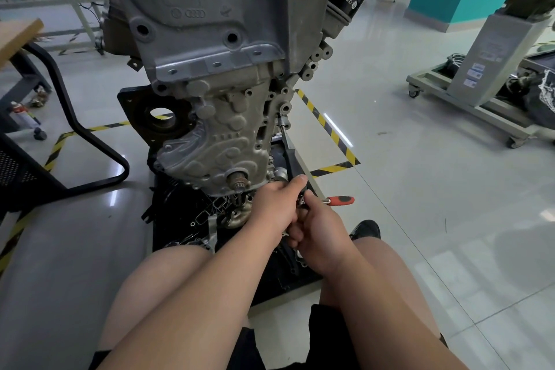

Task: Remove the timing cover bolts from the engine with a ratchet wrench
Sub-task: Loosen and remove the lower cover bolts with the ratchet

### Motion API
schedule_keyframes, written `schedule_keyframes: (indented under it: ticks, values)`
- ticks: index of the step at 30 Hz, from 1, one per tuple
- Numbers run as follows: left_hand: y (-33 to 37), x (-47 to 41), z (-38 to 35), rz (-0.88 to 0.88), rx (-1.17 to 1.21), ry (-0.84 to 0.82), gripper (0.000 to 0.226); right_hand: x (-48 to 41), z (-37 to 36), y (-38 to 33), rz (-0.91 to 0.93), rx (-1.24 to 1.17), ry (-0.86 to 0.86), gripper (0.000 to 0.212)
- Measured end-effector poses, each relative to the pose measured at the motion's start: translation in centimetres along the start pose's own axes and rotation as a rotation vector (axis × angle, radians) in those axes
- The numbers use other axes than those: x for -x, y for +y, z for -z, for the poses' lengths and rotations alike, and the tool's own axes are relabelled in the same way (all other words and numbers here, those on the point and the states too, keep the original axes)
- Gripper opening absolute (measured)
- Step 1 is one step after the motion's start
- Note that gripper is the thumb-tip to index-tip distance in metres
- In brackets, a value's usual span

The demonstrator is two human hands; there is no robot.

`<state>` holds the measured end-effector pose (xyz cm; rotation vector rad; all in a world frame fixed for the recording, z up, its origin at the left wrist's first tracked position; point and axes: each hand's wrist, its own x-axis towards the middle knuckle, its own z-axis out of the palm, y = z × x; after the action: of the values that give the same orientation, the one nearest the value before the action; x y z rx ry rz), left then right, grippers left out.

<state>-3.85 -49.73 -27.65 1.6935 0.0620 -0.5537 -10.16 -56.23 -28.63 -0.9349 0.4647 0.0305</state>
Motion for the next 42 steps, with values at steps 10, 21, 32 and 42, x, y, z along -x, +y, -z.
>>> schedule_keyframes:
  ticks: [10,21,32,42]
  values:
    - [-0.1,-0.4,-0.2,-0.076,0.028,0.056,0.036,0.9,-0.3,0.6,0.384,0.867,0.289,0.051]
    - [0.3,0.0,0.1,-0.039,0.055,0.053,0.032,0.5,-0.3,0.9,0.427,0.86,0.276,0.051]
    - [0.5,0.4,0.1,-0.016,0.02,0.03,0.042,0.1,-0.2,-0.2,0.004,0.031,0.077,0.046]
    - [0.1,0.0,0.1,-0.032,0.02,0.031,0.041,0.1,0.0,-0.2,-0.021,0.058,0.027,0.046]
